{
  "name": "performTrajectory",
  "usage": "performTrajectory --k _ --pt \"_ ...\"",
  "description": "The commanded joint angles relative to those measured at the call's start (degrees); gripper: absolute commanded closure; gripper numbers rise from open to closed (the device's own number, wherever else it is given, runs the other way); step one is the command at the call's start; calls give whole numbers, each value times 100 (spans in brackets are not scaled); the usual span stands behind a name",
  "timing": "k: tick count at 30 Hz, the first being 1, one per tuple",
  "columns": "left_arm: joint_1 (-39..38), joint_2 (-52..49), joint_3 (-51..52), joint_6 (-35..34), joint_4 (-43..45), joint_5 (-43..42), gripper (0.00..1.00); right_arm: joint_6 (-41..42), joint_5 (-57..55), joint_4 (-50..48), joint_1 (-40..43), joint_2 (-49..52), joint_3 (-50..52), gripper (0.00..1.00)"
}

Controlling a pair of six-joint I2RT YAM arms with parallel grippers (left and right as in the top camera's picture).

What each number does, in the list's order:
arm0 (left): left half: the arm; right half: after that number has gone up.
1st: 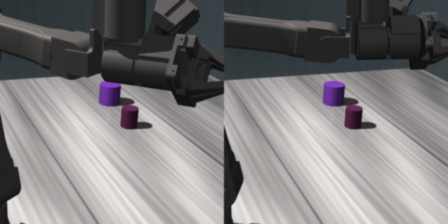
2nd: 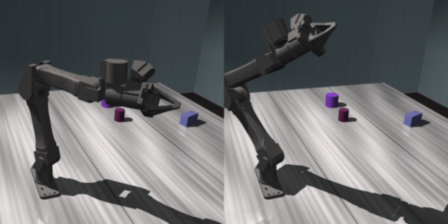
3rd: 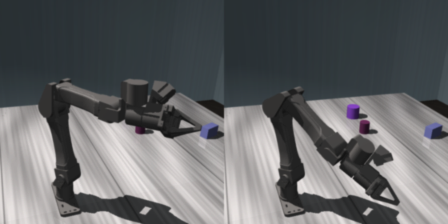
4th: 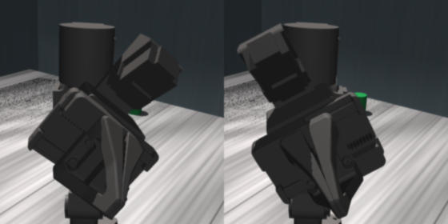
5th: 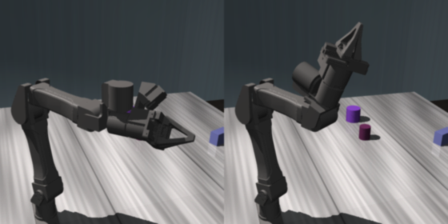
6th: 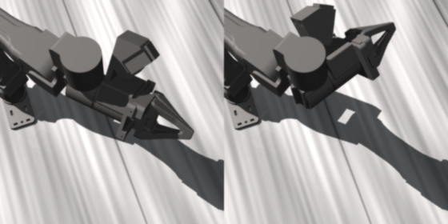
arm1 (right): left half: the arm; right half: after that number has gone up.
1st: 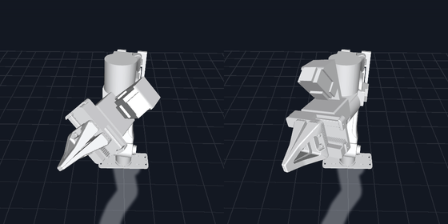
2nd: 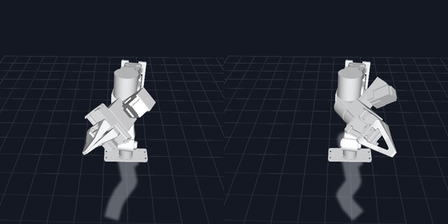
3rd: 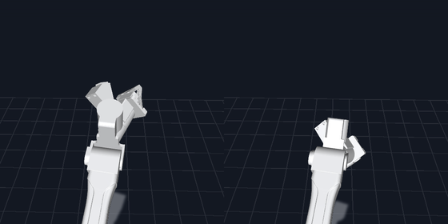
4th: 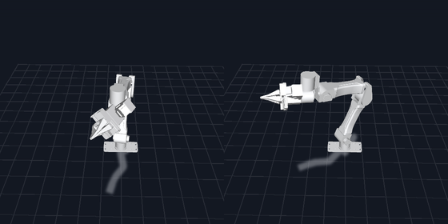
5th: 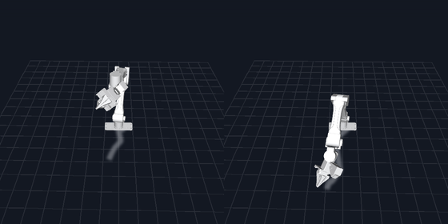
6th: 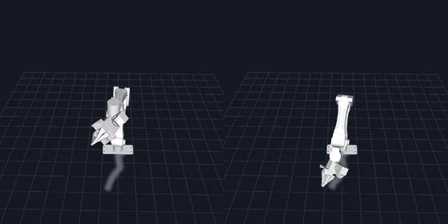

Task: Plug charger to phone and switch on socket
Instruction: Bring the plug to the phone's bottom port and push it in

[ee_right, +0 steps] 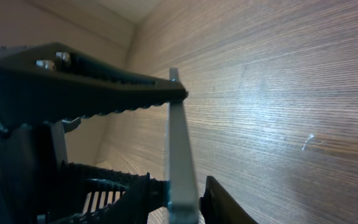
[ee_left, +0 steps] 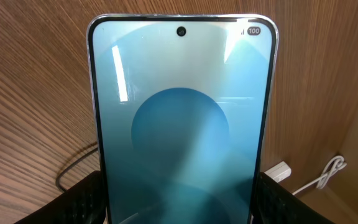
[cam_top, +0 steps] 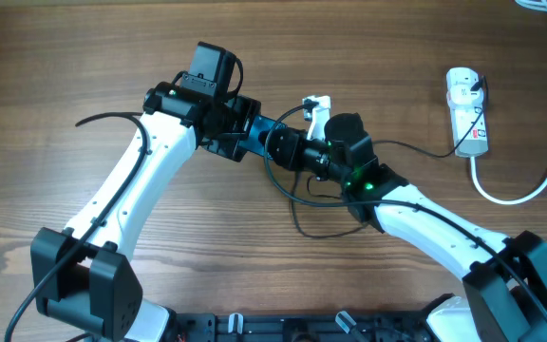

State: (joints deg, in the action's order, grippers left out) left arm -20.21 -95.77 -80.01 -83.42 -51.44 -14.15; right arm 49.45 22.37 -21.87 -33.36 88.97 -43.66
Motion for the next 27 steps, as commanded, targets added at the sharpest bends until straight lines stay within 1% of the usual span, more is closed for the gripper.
performTrajectory --k 1,4,10,14,15,16,17,19,21,23,25,27 --pt "-31 127 -144 70 13 72 36 24 -105 -66 -114 83 -61 70" --pt "-31 127 -144 70 11 70 36 26 -188 -61 -129 83 -61 71" --pt "-31 127 -144 70 11 7 34 177 -188 -63 -129 83 -61 95" --pt "-31 127 -144 70 11 9 28 293 -188 -85 -129 83 -61 96" --pt "-31 127 -144 70 11 9 25 356 -186 -98 -129 83 -61 96" --pt "-31 127 -144 70 11 9 20 387 -184 -114 -129 83 -61 96" --pt "-31 127 -144 70 11 9 12 503 -186 -127 -127 83 -61 96" --pt "-26 127 -144 72 11 9 0 778 -162 -129 -68 81 -61 96" --pt "-17 127 -144 94 11 11 0 1154 -13 -133 92 59 -61 96" --pt "13 127 -144 442 52 11 0 1495 208 -149 297 0 -61 96" --pt "94 127 -144 970 146 0 0 2022 411 -144 557 -98 -59 96" --pt "208 127 -144 1558 365 -319 0 2653 472 -179 717 -162 -59 96"
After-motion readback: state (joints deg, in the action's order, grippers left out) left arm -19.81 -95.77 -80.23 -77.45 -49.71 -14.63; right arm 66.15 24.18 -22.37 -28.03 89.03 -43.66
